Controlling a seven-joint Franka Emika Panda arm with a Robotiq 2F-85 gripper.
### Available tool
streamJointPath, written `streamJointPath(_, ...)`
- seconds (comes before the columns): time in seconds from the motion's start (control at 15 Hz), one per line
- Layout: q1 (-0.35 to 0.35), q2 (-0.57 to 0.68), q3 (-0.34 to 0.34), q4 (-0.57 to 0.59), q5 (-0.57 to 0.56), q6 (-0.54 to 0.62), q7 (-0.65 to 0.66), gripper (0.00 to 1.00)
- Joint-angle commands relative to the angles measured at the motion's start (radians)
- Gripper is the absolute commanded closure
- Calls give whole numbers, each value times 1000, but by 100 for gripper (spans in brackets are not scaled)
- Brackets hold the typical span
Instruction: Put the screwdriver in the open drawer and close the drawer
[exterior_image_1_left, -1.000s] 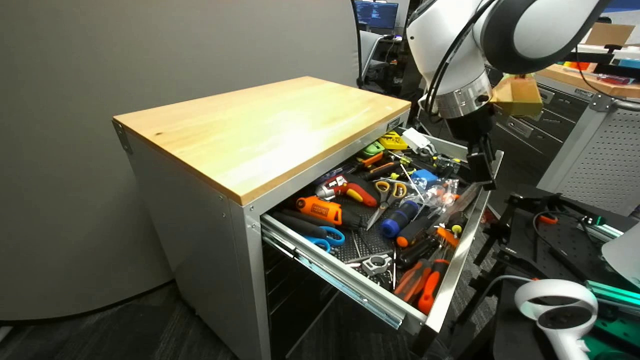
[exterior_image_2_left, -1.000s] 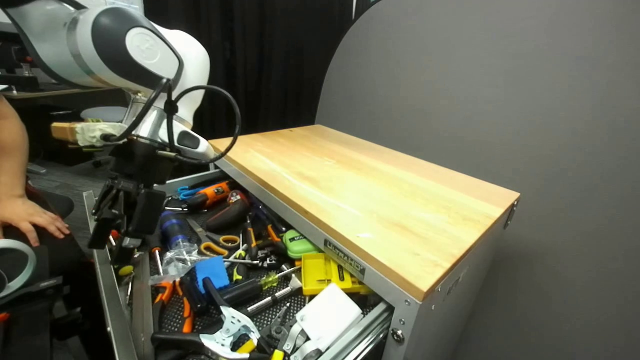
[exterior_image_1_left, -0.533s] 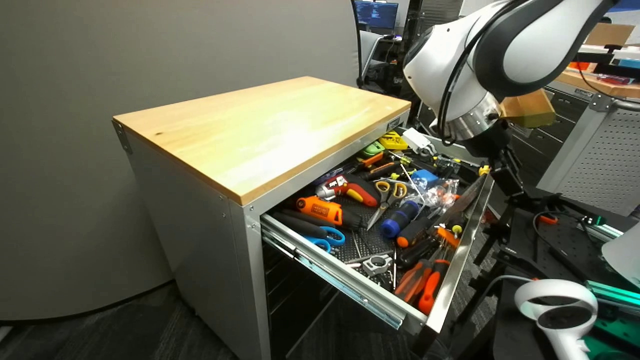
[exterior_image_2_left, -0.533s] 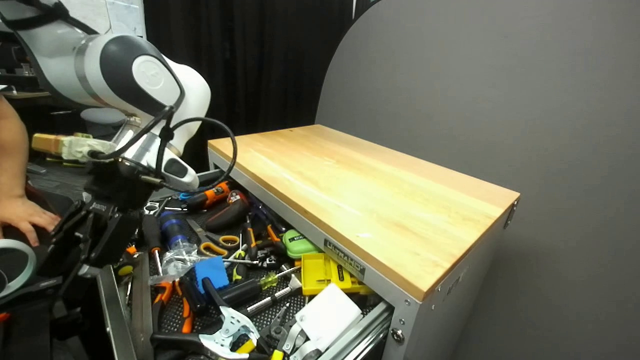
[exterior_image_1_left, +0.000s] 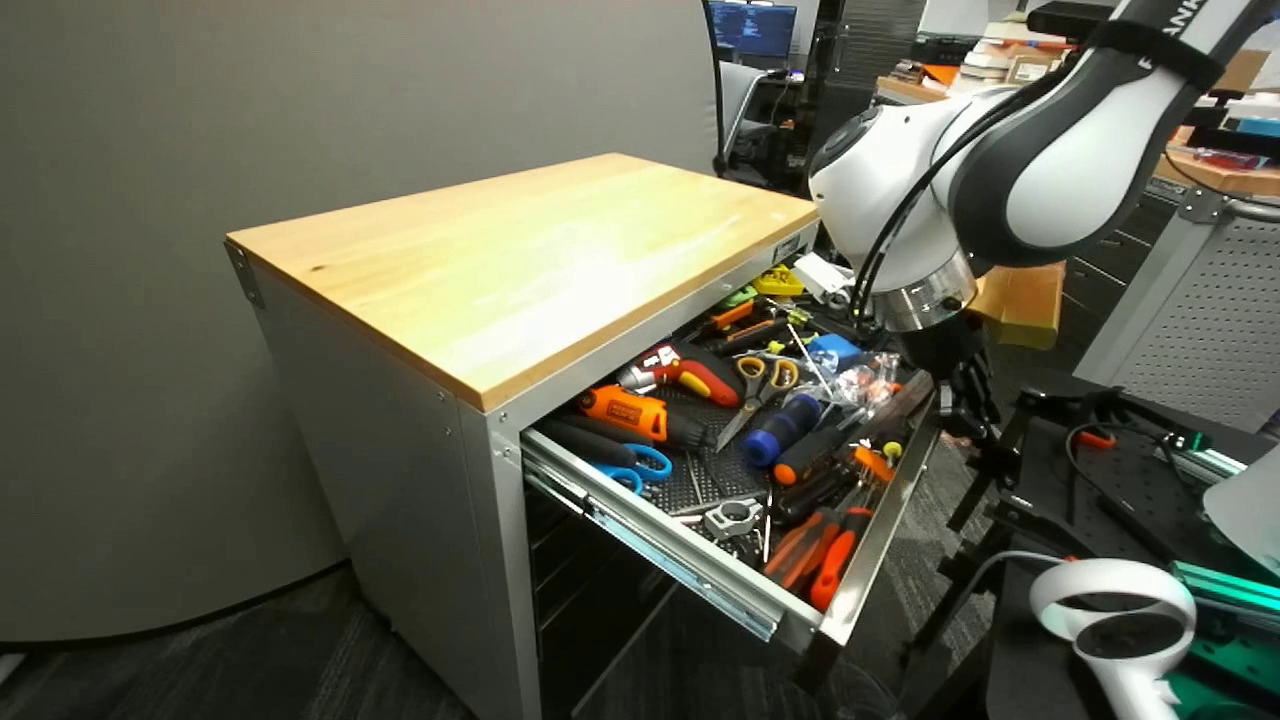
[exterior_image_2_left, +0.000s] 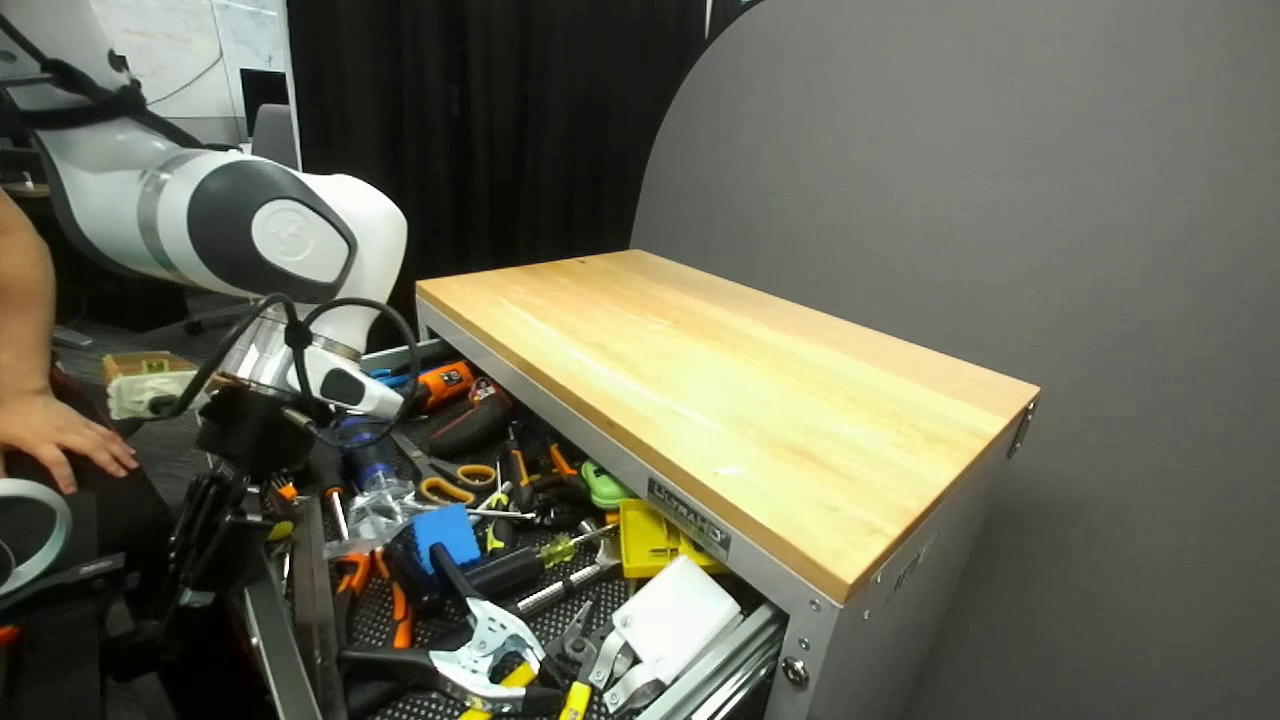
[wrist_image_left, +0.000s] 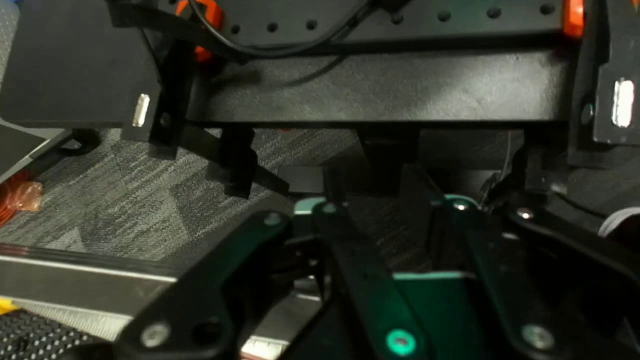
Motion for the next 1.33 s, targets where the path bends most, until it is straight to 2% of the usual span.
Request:
streamJointPath(0.0,39,-1,-29,19,4,113,131,95)
streamJointPath(0.07,46,-5,-31,23,1,137,163,100)
streamJointPath(0.53,97,-4,-59,66,-20,326,404,100)
streamJointPath(0.73,128,8,-90,75,-81,422,541,100)
streamJointPath(0.93,176,20,-138,85,-206,513,719,100)
streamJointPath(1.27,290,63,-265,148,-527,613,1102,100)
